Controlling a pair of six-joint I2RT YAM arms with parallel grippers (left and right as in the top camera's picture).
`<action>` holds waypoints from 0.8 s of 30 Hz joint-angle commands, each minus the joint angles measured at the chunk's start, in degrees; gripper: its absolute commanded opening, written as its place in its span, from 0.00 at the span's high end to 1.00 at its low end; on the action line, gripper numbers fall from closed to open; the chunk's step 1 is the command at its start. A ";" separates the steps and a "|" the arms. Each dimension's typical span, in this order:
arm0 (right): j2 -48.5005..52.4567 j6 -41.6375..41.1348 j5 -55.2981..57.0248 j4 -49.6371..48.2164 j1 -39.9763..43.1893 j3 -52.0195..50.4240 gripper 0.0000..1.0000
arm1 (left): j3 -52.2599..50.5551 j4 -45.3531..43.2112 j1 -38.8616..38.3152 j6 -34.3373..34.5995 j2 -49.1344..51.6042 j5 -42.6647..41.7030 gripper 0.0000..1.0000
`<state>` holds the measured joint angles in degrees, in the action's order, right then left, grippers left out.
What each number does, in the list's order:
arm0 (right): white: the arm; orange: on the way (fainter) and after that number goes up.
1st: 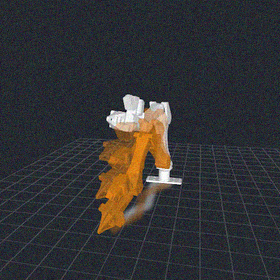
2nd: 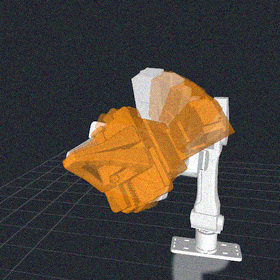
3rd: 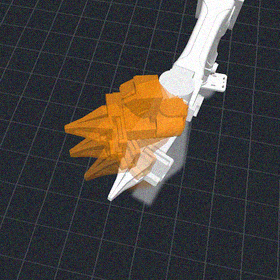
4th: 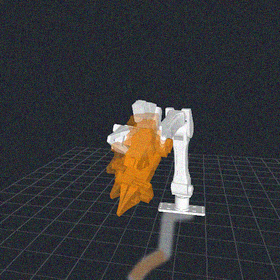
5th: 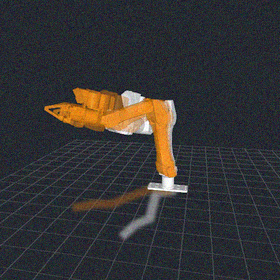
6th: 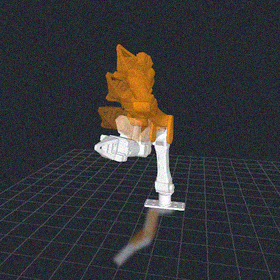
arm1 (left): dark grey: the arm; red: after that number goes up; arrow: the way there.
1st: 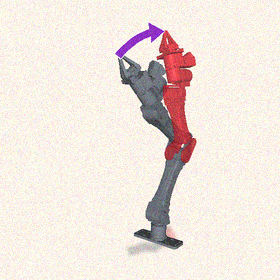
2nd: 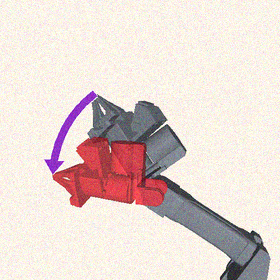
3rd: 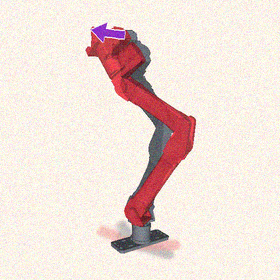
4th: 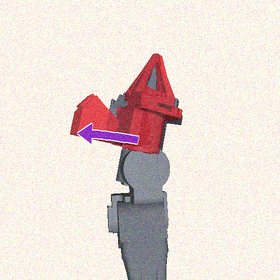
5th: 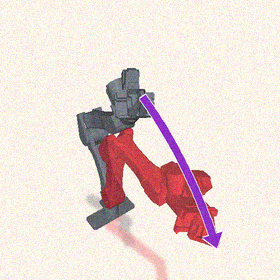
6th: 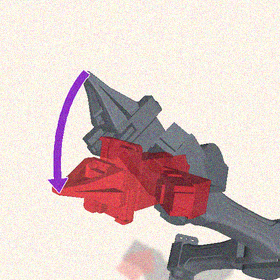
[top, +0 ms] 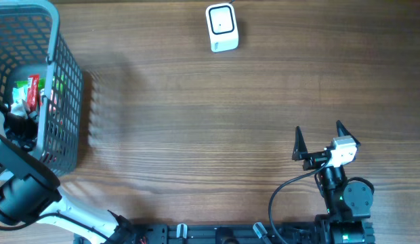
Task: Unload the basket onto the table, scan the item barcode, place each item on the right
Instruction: 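Grasp the green-capped jar in the basket with the left gripper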
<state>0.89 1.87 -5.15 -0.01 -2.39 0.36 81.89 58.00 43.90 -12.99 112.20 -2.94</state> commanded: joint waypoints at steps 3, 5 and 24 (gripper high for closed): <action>-0.31 0.98 -0.94 -0.31 0.39 -0.07 0.00 | -0.46 -0.15 0.26 0.15 0.59 -0.68 0.34; -0.31 0.98 -0.94 -0.31 0.39 -0.07 0.00 | -0.11 -0.02 0.26 0.17 0.28 -0.70 0.36; -0.31 0.98 -0.94 -0.33 0.39 -0.07 0.00 | 15.76 -0.07 -0.26 4.26 -20.00 -3.21 0.38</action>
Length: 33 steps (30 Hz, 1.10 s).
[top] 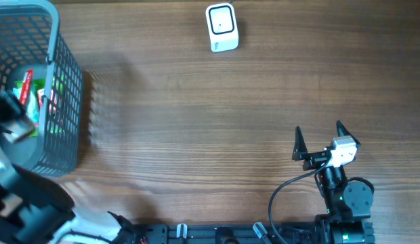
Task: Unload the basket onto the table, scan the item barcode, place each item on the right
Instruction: 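Grasp the green-capped jar in the basket with the left gripper, then carry the jar with the left gripper toward the white scanner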
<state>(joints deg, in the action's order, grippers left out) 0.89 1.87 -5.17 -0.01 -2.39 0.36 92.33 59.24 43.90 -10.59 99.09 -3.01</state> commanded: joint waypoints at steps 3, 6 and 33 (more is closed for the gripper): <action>-0.31 1.01 -0.92 -0.33 0.39 -0.07 0.00 | 7.41 -4.31 -1.20 3.85 -11.80 -6.86 0.38; -0.31 1.01 -0.92 -0.31 0.39 -0.07 0.00 | 8.17 -7.17 -2.84 4.28 -17.33 -11.41 0.37; -0.31 0.98 -0.92 -0.31 0.39 -0.07 0.00 | 5.92 17.90 -54.42 11.58 -25.99 -17.11 0.40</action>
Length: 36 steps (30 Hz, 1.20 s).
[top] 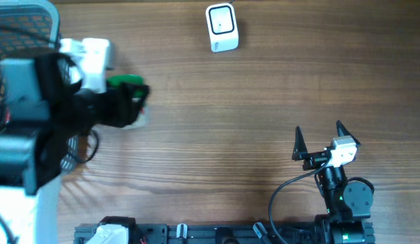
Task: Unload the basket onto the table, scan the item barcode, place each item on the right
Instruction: 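Carry the jar with the left gripper toward the white scanner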
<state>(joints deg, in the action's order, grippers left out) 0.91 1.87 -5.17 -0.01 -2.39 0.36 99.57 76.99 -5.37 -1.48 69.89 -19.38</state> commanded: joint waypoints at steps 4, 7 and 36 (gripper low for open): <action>-0.33 1.01 -0.92 -0.31 0.39 -0.07 0.00 | -3.50 -0.50 -11.61 4.24 8.59 -0.70 0.40; -0.33 0.98 -0.92 -0.33 0.39 -0.07 0.00 | -5.27 -2.49 -15.43 5.75 13.18 -0.50 0.40; -0.33 0.98 -0.92 -0.31 0.39 -0.07 0.00 | -9.38 -22.56 -23.67 20.02 47.84 6.19 0.43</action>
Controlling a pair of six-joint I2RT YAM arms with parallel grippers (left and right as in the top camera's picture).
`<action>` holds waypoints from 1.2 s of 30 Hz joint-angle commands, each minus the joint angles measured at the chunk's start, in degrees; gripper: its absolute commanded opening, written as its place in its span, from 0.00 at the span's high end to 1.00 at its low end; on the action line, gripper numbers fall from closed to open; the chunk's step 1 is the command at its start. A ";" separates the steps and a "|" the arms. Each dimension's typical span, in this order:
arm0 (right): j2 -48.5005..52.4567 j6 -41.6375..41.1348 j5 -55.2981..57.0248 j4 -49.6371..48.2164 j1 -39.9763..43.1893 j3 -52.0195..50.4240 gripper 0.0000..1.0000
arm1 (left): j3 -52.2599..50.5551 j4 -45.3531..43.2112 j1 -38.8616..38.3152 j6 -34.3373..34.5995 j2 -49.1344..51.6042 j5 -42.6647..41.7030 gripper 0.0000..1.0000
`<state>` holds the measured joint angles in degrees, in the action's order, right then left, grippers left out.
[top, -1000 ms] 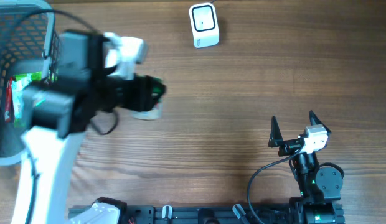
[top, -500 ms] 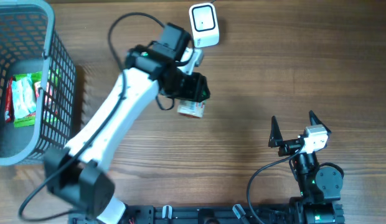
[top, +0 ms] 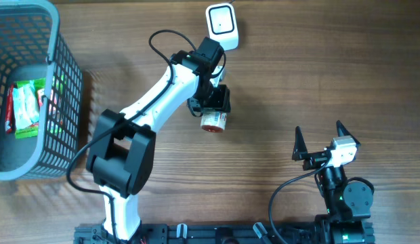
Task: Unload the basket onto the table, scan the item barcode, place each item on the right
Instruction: 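Carry the jar with the left gripper toward the white scanner, then lower the jar onto the table and open the left gripper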
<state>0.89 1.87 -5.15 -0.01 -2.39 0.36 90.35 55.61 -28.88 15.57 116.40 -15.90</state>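
The white barcode scanner [top: 221, 27] stands at the table's far edge, its dark window facing up. Just in front of it my left gripper [top: 213, 108] is shut on a small item [top: 213, 122] whose round red and white end shows below the fingers. The rest of the item is hidden by the gripper, and no barcode can be made out. My right gripper [top: 320, 135] rests open near the front right, holding nothing.
A grey mesh basket [top: 68, 81] stands at the left edge with green and red packets [top: 26, 108] inside. The left arm [top: 152, 102] stretches diagonally from the front left base to the scanner.
The left gripper has moved with its item from beside the basket to the right, and now sits just in front of the scanner. The right arm has not moved.
The left gripper was first down in the basket among the packets, and remained at the basket a moment later. Then it was outside the basket's right side, holding an item. Now it holds that item in front of the scanner. The right gripper stayed open and still.
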 commanded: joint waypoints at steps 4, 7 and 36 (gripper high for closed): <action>-0.31 0.98 -0.94 -0.33 0.39 -0.07 0.00 | -0.15 -2.86 -0.15 3.21 1.60 2.71 0.42; -0.31 1.01 -0.94 -0.31 0.39 -0.07 0.00 | -0.15 -3.19 -0.15 4.90 1.60 2.58 0.42; -0.31 1.01 -0.94 -0.31 0.39 -0.07 0.00 | -7.65 -11.30 -3.10 4.11 1.44 2.01 0.06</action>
<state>0.89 1.87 -5.17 -0.01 -2.39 0.36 82.74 44.49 -32.14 20.05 117.71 -15.46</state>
